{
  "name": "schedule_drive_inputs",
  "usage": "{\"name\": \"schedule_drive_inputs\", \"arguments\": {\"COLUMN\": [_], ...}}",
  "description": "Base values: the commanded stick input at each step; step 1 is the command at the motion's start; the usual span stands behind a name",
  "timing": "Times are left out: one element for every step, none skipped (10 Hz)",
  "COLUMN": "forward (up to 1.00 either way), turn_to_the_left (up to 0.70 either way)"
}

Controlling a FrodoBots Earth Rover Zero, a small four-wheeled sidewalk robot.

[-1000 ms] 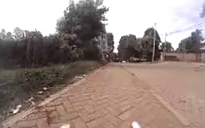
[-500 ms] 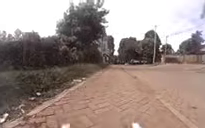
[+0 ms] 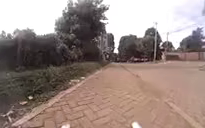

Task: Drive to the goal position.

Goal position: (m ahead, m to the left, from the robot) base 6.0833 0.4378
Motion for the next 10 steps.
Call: {"name": "schedule_drive_inputs", "arguments": {"forward": [0.5, 0.5, 0.5, 0.5, 0.5, 0.5, 0.5, 0.5, 0.5, 0.5], "turn_to_the_left": [0.0, 0.0, 0.0, 0.0, 0.0, 0.0, 0.0, 0.0, 0.0, 0.0]}}
